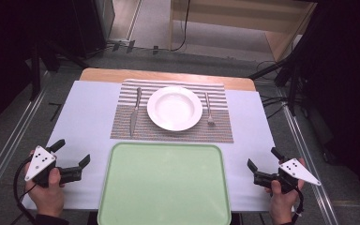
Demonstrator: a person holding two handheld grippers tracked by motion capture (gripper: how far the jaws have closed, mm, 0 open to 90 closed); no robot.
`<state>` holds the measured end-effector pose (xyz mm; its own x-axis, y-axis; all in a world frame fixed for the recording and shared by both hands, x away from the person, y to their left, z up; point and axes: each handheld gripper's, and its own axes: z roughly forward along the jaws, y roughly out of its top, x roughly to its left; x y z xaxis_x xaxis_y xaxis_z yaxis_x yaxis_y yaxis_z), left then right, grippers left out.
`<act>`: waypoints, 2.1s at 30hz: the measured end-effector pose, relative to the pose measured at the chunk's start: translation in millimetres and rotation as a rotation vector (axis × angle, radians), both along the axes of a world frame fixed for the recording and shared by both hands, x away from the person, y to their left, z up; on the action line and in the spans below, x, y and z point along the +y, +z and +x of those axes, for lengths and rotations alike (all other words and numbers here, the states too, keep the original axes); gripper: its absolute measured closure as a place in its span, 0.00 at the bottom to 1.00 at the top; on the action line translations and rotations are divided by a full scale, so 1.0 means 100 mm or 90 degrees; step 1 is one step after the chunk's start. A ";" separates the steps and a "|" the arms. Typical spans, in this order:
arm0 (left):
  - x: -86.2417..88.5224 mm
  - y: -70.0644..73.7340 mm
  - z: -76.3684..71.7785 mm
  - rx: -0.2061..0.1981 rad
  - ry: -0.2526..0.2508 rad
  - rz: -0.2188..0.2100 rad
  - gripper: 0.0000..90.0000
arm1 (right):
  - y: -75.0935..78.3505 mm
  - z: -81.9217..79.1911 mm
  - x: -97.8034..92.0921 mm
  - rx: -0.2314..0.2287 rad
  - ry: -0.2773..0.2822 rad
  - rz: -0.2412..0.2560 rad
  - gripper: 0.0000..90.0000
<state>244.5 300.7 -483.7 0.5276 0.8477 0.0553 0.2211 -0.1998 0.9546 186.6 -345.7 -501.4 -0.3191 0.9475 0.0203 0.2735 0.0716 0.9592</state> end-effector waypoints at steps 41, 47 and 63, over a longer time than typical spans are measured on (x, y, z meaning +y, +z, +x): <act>-0.73 0.63 0.65 0.017 -0.083 0.051 0.00 | 0.06 -0.05 0.05 -0.006 0.007 -0.003 0.00; -0.82 0.66 0.76 0.017 -0.089 0.060 0.00 | 0.05 -0.05 0.05 -0.005 0.010 -0.005 0.00; -0.94 0.75 1.10 0.033 -0.094 0.044 0.00 | 0.04 -0.05 0.10 0.000 0.020 -0.005 0.00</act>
